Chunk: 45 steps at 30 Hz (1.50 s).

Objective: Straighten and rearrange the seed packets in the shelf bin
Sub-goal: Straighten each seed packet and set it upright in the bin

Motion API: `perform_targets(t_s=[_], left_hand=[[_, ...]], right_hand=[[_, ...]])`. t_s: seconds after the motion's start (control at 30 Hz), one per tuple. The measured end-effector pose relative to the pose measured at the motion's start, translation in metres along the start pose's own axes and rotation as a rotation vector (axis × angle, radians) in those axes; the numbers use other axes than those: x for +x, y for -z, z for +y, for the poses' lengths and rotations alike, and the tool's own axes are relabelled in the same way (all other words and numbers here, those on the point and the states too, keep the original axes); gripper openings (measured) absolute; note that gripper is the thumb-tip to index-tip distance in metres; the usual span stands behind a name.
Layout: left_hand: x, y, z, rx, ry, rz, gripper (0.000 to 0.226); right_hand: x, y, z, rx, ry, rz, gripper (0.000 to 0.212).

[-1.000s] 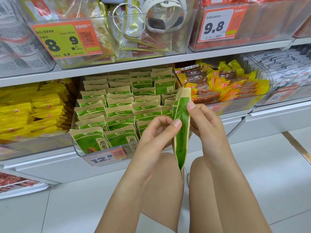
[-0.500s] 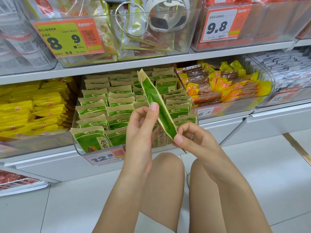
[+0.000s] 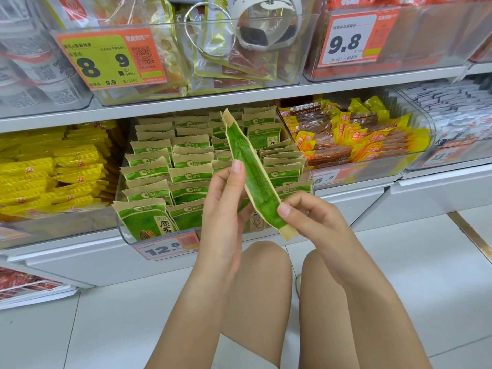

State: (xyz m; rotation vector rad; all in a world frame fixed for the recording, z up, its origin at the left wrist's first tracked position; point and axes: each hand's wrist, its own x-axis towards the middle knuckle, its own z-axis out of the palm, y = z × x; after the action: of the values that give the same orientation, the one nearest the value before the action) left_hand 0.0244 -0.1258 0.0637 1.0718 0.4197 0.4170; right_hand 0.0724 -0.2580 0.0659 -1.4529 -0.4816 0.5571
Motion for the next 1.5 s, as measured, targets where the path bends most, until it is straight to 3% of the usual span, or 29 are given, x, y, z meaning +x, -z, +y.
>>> perform_targets(t_s=[0.2, 0.33, 0.43, 0.67, 0.8, 0.9, 0.97, 1.07, 1.17, 1.37, 1.5], left_hand=[[-0.001, 0.001, 0.003, 0.070, 0.014, -0.047, 0.054], [-0.007, -0.005, 0.006, 0.129, -0.032, -0.086, 0.041], [-0.008, -0.007, 0.005, 0.128, -0.074, -0.068, 0.035], [-0.001, 0.010, 0.003, 0.147, 0.050, -0.182, 0.037], [-0.002, 0.014, -0.002, 0.205, 0.085, -0.271, 0.035], [-0.004, 0.012, -0.005, 0.215, 0.103, -0.314, 0.035], [-0.005, 0.009, -0.007, 0.237, 0.053, -0.272, 0.033], [-0.004, 0.006, -0.012, 0.442, -0.214, -0.065, 0.041], [-0.001, 0.003, -0.015, 0.667, -0.434, 0.013, 0.025], [0.002, -0.004, -0.010, 0.866, -0.423, 0.171, 0.039], [0.004, -0.003, -0.009, 0.887, -0.416, 0.168, 0.035]], right_hand=[[0.002, -0.002, 0.006, -0.013, 0.045, 0.192, 0.019], [0.001, -0.004, 0.009, -0.380, 0.166, 0.351, 0.026], [-0.001, -0.008, 0.007, -0.439, 0.199, 0.354, 0.036], [0.006, 0.001, -0.006, -0.022, 0.090, 0.380, 0.044], [0.011, 0.005, -0.015, 0.086, -0.010, 0.332, 0.021], [0.014, 0.004, -0.017, 0.147, -0.034, 0.345, 0.020], [0.015, 0.003, -0.017, 0.142, -0.014, 0.388, 0.019], [0.015, -0.001, -0.014, 0.101, 0.058, 0.429, 0.022], [0.014, -0.005, -0.010, 0.062, 0.103, 0.422, 0.025], [0.012, -0.007, -0.007, 0.005, 0.145, 0.338, 0.019], [0.012, -0.009, -0.006, -0.005, 0.155, 0.326, 0.015]])
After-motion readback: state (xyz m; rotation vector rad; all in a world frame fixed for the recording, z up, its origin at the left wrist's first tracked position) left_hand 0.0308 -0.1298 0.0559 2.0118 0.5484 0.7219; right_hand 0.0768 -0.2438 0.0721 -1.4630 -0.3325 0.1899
